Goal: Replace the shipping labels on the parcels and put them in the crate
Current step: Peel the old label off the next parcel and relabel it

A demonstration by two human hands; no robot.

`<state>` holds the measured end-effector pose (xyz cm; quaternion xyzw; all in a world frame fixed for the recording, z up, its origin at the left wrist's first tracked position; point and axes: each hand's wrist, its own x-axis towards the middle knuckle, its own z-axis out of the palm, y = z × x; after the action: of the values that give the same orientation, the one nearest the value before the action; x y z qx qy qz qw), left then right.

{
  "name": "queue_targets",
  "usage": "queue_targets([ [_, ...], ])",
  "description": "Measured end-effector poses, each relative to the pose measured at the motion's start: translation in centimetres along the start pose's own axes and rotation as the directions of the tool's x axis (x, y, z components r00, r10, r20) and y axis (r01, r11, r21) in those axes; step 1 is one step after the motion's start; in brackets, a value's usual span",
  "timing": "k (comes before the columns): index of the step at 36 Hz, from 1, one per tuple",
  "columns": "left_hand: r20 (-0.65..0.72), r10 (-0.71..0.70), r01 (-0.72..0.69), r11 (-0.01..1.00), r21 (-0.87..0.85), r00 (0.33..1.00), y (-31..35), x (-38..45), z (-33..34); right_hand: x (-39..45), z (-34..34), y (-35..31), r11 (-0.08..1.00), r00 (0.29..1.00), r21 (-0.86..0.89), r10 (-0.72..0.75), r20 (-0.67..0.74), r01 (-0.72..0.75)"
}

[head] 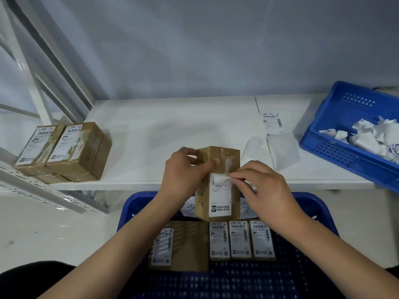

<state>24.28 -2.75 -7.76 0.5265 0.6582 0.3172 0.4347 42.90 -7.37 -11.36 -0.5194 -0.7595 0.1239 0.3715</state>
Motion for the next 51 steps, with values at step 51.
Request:
queue_targets([
  [51,-0.028,-0.171,0.161,0.965,-0.208,0.985,-1.8,2.1,-0.6,-0.5,-0.9,-1.1,0.999,0.977,-0.031,0.03,0.211,-0.024],
])
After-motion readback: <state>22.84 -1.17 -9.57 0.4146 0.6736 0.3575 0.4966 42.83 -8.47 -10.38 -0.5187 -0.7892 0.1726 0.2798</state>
